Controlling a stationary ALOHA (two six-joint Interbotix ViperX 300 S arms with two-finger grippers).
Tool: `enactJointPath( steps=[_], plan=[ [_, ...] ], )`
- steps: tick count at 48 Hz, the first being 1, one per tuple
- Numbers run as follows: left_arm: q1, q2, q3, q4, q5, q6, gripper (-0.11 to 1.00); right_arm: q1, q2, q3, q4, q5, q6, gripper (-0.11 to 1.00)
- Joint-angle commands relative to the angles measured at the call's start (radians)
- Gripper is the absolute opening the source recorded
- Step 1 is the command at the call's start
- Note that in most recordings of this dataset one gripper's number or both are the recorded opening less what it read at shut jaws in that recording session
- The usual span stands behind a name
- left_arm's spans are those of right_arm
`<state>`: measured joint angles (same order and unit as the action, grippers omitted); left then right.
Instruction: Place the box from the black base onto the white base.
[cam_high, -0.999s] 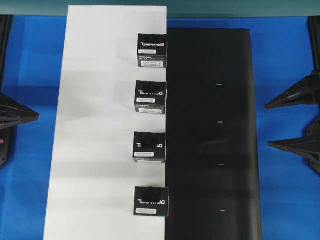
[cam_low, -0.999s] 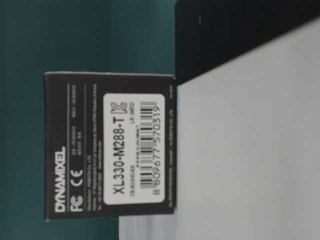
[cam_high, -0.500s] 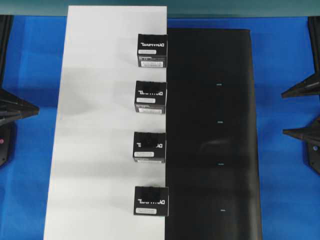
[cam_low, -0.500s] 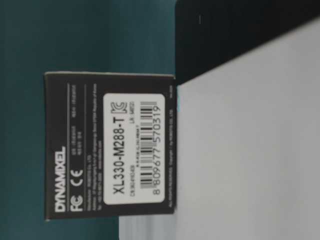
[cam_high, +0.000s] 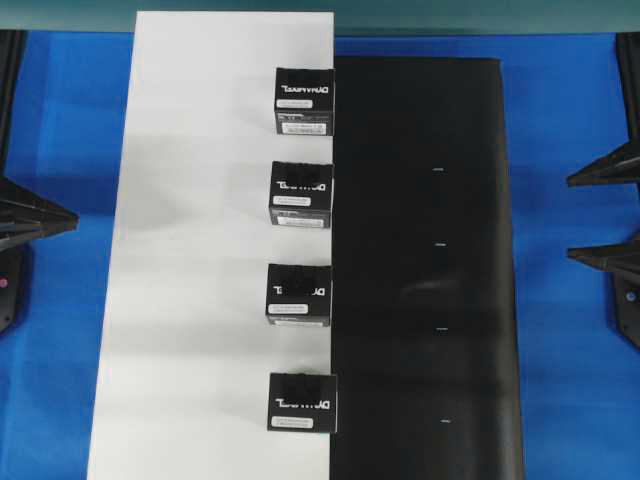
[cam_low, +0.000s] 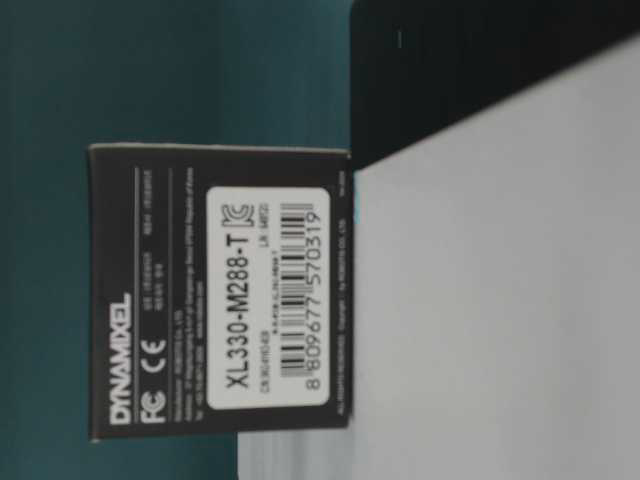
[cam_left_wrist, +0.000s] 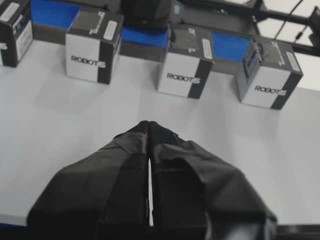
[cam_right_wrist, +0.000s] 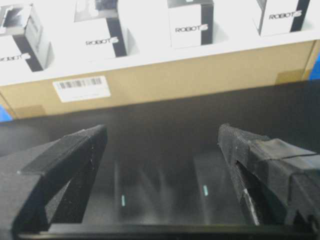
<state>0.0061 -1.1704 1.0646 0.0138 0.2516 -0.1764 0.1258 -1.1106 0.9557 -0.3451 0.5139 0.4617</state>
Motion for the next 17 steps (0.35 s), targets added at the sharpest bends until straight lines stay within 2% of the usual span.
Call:
enactJointPath(
  steps=[1,17],
  plan=[
    [0.002,0.009,-0.021,0.003,-0.005,0.002,-0.02,0.000,0.002,-0.003,-0.005,-0.005,0.000,0.96],
    [0.002,0.012,-0.020,0.003,-0.005,-0.003,-0.02,-0.023,-0.020,0.000,-0.003,-0.002,0.006,0.96]
  ],
)
